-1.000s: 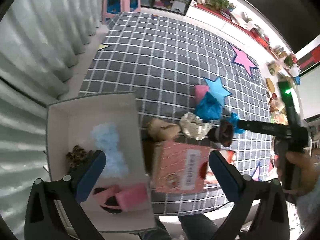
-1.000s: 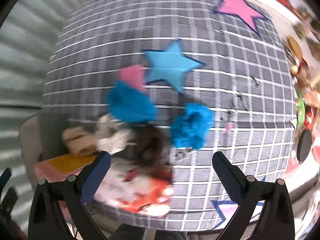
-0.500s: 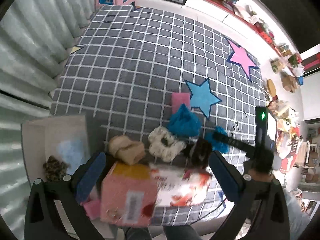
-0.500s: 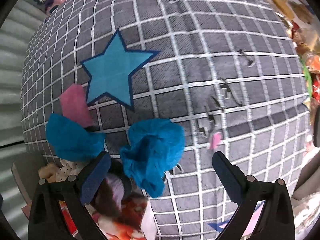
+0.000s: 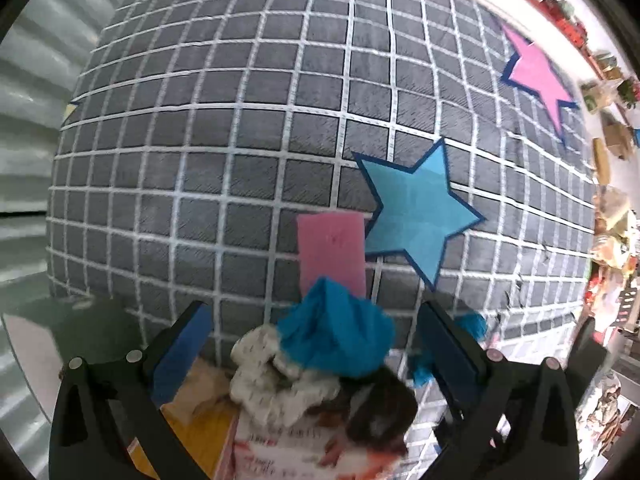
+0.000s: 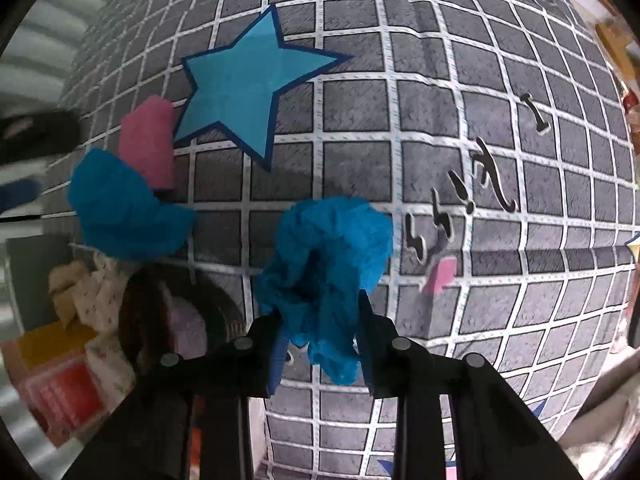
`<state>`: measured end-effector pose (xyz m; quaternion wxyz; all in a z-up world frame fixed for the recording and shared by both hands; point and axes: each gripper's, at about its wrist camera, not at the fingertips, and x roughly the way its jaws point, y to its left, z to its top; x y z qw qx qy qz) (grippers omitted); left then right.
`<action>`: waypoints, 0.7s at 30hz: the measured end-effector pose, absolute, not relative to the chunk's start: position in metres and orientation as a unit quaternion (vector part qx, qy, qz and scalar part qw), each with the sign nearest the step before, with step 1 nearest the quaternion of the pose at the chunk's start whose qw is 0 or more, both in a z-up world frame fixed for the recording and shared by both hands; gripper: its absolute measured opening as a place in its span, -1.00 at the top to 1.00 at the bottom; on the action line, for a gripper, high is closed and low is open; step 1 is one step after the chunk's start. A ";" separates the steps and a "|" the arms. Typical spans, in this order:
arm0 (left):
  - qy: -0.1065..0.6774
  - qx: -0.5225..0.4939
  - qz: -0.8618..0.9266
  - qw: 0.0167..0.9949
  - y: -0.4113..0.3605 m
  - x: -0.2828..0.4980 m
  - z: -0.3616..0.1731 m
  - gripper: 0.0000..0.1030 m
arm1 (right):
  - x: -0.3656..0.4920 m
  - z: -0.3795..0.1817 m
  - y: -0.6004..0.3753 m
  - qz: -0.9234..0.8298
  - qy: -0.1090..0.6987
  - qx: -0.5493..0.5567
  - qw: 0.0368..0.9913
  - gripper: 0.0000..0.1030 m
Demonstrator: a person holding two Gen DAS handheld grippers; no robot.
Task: Organize soft objects
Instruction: 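Grasp the pink foam block with left gripper while right gripper grasps the blue cloth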
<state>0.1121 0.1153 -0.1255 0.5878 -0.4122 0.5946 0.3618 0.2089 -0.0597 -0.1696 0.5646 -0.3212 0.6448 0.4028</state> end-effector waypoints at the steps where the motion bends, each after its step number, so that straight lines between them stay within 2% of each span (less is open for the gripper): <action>1: 0.602 -0.406 0.364 0.583 0.118 0.117 -0.134 -0.99 | 0.212 -0.169 -0.066 0.408 0.648 -0.314 0.562 0.38; 12: 0.656 -0.414 0.367 0.513 0.125 0.142 -0.198 -0.98 | 0.250 -0.165 -0.104 0.404 0.669 -0.261 0.567 0.38; 16: 0.666 -0.417 0.355 0.506 0.125 0.148 -0.210 -0.79 | 0.259 -0.159 -0.104 0.404 0.677 -0.248 0.564 0.38; 19: 0.648 -0.445 0.339 0.517 0.124 0.153 -0.211 -0.43 | 0.274 -0.159 -0.106 0.410 0.682 -0.237 0.557 0.37; 20: 0.648 -0.441 0.339 0.521 0.128 0.154 -0.207 -0.29 | 0.280 -0.158 -0.107 0.411 0.683 -0.235 0.556 0.33; 21: 0.649 -0.432 0.336 0.528 0.127 0.157 -0.205 -0.22 | 0.282 -0.156 -0.108 0.413 0.680 -0.234 0.558 0.03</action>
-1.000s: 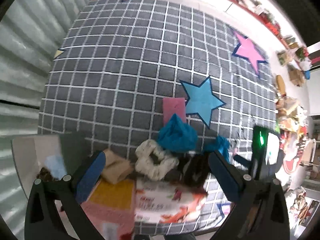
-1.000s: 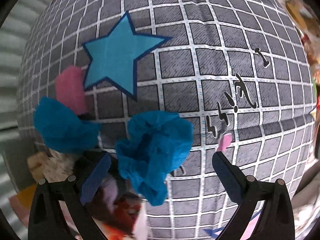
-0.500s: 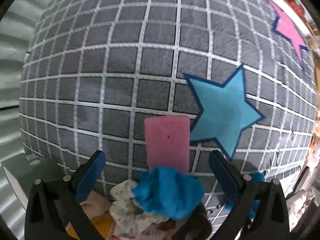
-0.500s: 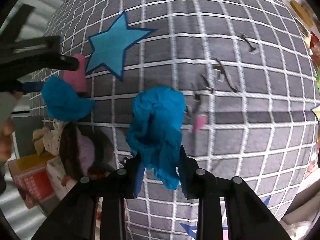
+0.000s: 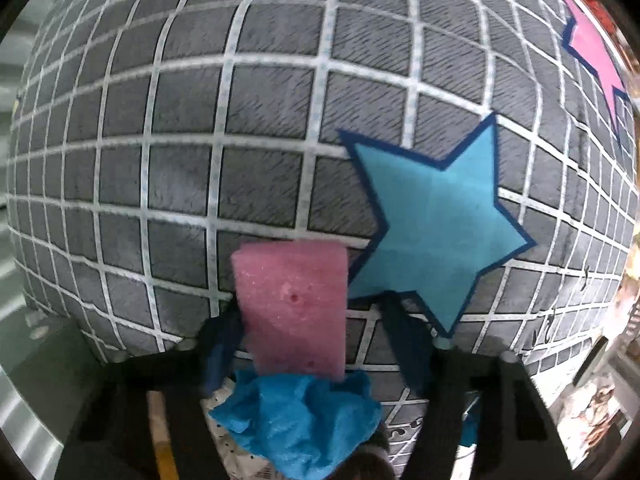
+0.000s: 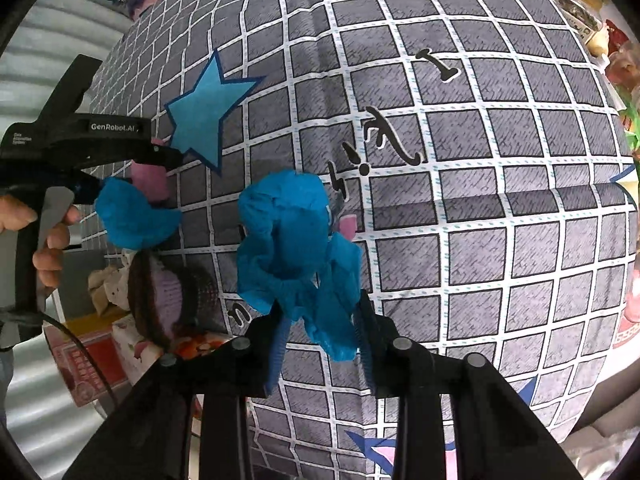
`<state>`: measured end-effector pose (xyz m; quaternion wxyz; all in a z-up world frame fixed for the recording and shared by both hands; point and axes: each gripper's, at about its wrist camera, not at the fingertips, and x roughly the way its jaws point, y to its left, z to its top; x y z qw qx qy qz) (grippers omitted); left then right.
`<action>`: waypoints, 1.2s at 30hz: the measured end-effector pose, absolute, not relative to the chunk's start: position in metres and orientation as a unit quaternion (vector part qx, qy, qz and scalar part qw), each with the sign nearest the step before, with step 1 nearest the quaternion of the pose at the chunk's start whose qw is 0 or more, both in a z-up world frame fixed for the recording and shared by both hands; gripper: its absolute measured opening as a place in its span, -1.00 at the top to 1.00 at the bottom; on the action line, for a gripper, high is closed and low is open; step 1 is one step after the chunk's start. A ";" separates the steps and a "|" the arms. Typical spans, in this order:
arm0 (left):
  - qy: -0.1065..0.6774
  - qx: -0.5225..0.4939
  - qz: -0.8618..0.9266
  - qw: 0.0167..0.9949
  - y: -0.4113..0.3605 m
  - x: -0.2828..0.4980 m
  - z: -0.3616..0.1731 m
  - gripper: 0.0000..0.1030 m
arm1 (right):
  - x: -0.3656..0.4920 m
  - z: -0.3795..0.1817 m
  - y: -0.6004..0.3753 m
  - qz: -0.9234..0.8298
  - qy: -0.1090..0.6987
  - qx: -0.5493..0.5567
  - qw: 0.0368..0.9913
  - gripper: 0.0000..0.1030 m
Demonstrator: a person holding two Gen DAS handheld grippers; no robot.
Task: Organize soft objects
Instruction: 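Grasp the pink foam block with left gripper while right gripper grasps the blue cloth, then lift the foam with left gripper while right gripper carries blue cloth toward box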
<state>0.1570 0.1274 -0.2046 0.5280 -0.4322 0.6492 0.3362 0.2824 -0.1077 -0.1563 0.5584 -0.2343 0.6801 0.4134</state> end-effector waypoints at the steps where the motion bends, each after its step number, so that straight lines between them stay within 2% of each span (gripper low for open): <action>1: 0.651 -0.424 0.333 0.534 0.127 0.160 -0.203 -0.07 | 0.290 -0.151 -0.108 0.417 0.676 -0.234 0.560 -0.18; 2: 0.652 -0.417 0.331 0.539 0.128 0.164 -0.201 0.03 | 0.280 -0.142 -0.104 0.424 0.672 -0.233 0.561 -0.49; 9: 0.624 -0.414 0.336 0.571 0.141 0.173 -0.183 0.04 | 0.248 -0.143 -0.070 0.469 0.640 -0.263 0.549 -0.50; 14: 0.592 -0.404 0.346 0.606 0.160 0.173 -0.154 0.03 | 0.230 -0.165 -0.041 0.458 0.627 -0.310 0.548 -0.50; 16: 0.588 -0.399 0.352 0.609 0.164 0.171 -0.148 0.03 | 0.225 -0.172 -0.036 0.443 0.614 -0.337 0.559 -0.37; 17: 0.587 -0.400 0.353 0.610 0.170 0.171 -0.145 0.03 | 0.224 -0.172 -0.036 0.440 0.605 -0.345 0.567 -0.16; 18: 0.585 -0.399 0.355 0.610 0.172 0.169 -0.142 0.03 | 0.221 -0.170 -0.035 0.442 0.591 -0.355 0.574 0.22; 21: 0.578 -0.395 0.361 0.616 0.178 0.155 -0.130 0.03 | 0.219 -0.169 -0.036 0.451 0.584 -0.364 0.568 0.46; 24: 0.575 -0.393 0.361 0.620 0.187 0.141 -0.113 0.03 | 0.227 -0.168 -0.038 0.451 0.609 -0.332 0.562 0.46; 31: 0.564 -0.361 0.343 0.659 0.138 0.144 -0.048 0.03 | 0.260 -0.132 -0.058 0.447 0.614 -0.289 0.582 0.46; 36: 0.562 -0.336 0.329 0.681 0.100 0.132 -0.028 0.03 | 0.274 -0.113 -0.066 0.446 0.617 -0.275 0.588 0.46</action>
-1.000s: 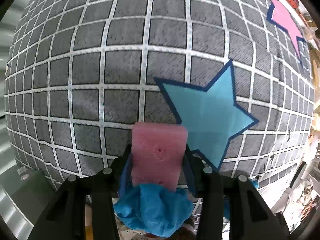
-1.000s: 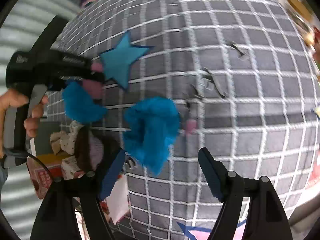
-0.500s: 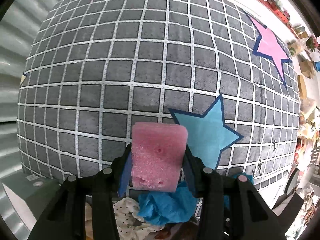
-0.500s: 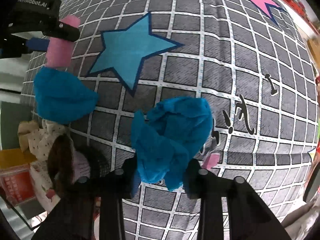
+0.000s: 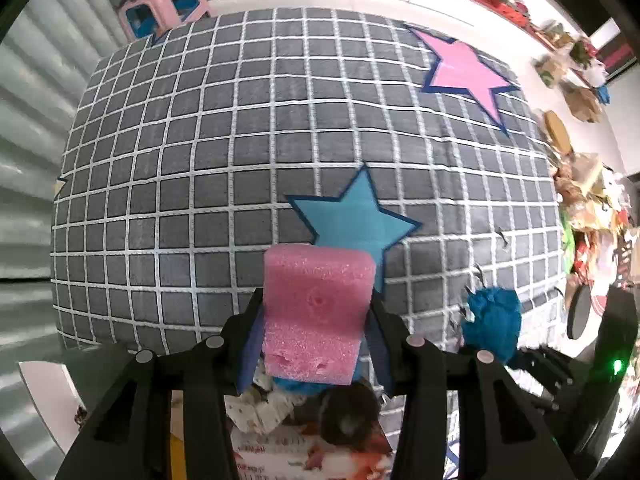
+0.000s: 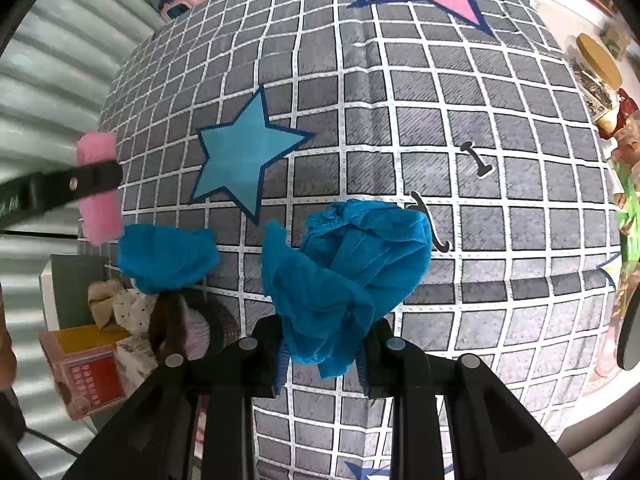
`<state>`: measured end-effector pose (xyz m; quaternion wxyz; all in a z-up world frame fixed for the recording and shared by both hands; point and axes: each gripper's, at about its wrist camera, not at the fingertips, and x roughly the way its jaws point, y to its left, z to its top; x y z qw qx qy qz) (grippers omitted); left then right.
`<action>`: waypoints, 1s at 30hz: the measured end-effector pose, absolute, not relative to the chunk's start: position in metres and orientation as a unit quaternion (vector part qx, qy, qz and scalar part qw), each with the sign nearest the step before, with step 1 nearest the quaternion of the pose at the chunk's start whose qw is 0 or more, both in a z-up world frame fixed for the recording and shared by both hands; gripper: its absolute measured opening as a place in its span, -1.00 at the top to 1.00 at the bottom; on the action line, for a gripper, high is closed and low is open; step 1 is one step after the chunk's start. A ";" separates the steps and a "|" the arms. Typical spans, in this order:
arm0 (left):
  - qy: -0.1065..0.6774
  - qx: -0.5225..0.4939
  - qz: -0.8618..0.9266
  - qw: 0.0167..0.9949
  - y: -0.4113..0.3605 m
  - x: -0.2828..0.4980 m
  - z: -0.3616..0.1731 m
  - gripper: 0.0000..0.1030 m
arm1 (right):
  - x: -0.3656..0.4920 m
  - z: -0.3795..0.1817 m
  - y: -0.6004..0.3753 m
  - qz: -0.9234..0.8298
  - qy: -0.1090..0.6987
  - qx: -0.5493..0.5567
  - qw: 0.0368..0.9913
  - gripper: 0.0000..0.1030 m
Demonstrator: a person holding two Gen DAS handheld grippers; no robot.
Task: Organize soft objects
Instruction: 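Lift the foam with left gripper while right gripper carries blue cloth toward box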
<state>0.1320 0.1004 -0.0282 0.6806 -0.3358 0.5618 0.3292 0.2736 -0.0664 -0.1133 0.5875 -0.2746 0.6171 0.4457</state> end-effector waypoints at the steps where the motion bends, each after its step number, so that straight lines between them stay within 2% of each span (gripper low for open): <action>1: 0.561 -0.331 0.326 0.686 0.095 0.130 -0.025 0.03 | 0.275 -0.110 -0.070 0.447 0.617 -0.274 0.587 0.46; 4: 0.560 -0.307 0.320 0.700 0.078 0.123 -0.015 0.03 | 0.275 -0.106 -0.082 0.446 0.617 -0.273 0.588 0.46; 6: 0.558 -0.304 0.317 0.704 0.067 0.130 -0.027 0.03 | 0.275 -0.101 -0.090 0.444 0.618 -0.270 0.589 0.46; 14: 0.536 -0.311 0.336 0.709 0.060 0.113 -0.028 0.03 | 0.236 -0.086 -0.061 0.464 0.599 -0.271 0.594 0.46; 30: 0.500 -0.293 0.376 0.723 0.046 0.010 0.024 0.03 | 0.137 -0.020 -0.029 0.522 0.535 -0.318 0.584 0.46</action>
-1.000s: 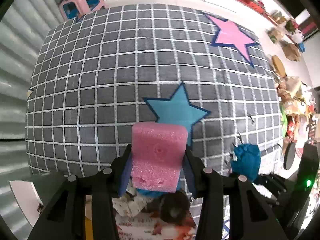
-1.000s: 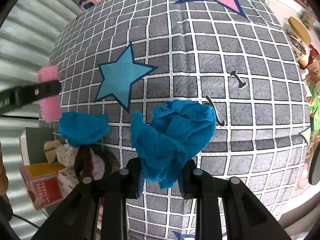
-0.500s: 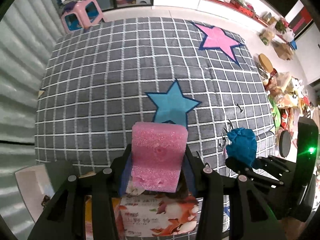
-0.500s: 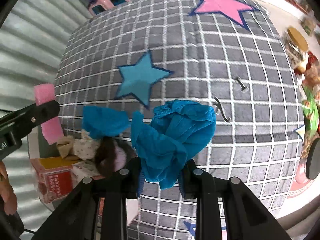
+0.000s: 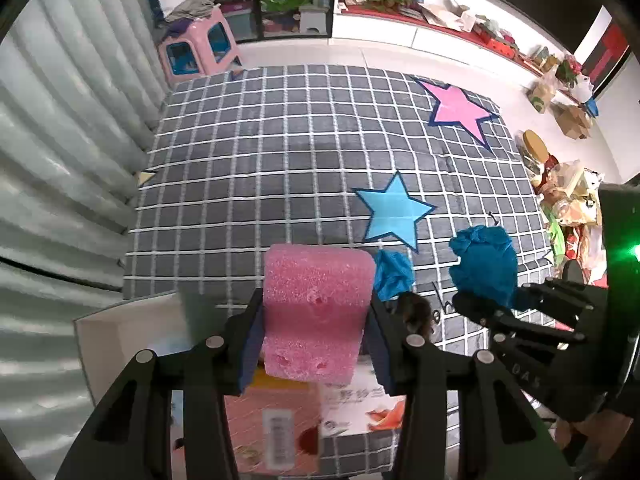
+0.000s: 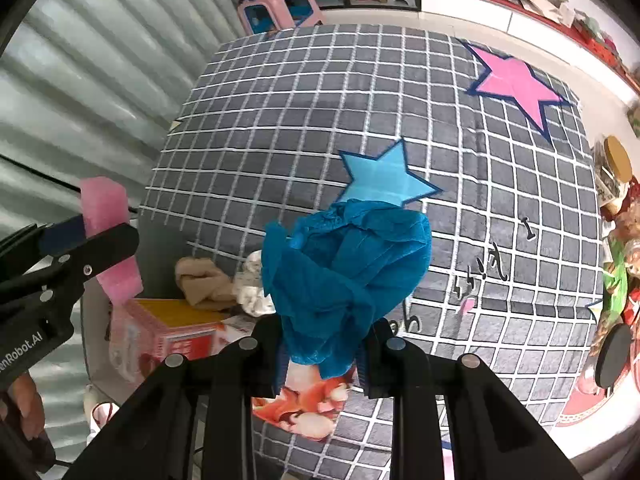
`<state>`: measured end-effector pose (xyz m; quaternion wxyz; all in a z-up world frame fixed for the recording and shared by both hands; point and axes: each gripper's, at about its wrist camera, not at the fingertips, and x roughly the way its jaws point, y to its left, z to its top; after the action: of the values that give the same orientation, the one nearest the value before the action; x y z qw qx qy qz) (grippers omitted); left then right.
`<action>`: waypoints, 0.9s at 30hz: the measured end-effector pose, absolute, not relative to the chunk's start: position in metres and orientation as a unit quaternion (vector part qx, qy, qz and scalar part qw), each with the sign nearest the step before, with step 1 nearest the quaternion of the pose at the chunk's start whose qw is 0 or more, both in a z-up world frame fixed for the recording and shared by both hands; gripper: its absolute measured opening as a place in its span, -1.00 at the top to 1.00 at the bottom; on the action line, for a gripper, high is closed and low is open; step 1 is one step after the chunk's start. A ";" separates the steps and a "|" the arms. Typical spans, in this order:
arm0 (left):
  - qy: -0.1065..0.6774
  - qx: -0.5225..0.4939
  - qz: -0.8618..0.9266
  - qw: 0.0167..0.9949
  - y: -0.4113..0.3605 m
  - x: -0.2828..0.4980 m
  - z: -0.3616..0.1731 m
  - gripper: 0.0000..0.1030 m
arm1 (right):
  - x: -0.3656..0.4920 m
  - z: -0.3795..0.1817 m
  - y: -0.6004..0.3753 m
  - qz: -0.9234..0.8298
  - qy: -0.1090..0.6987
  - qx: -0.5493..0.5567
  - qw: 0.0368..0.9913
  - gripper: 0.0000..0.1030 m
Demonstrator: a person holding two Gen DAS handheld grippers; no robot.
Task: Organize soft objects
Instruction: 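Lift the foam with left gripper while right gripper carries blue cloth toward box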
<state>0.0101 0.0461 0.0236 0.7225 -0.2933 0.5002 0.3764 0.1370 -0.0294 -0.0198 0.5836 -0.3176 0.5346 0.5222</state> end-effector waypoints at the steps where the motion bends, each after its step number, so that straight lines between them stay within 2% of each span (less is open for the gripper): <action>1: 0.497 -0.293 0.379 0.724 0.045 0.003 0.028 0.03 | 0.132 -0.015 -0.030 0.523 0.531 -0.321 0.584 0.46; 13: 0.482 -0.279 0.377 0.740 0.014 -0.047 0.050 0.03 | 0.092 0.011 -0.044 0.525 0.512 -0.330 0.595 0.46; 27: 0.490 -0.254 0.348 0.758 -0.032 -0.073 0.054 0.03 | 0.064 0.012 -0.081 0.513 0.518 -0.336 0.596 0.46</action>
<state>-0.0732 -0.0317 0.0537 0.7579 -0.2545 0.4895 0.3481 0.0644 -0.0807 0.0121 0.5964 -0.3361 0.5179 0.5130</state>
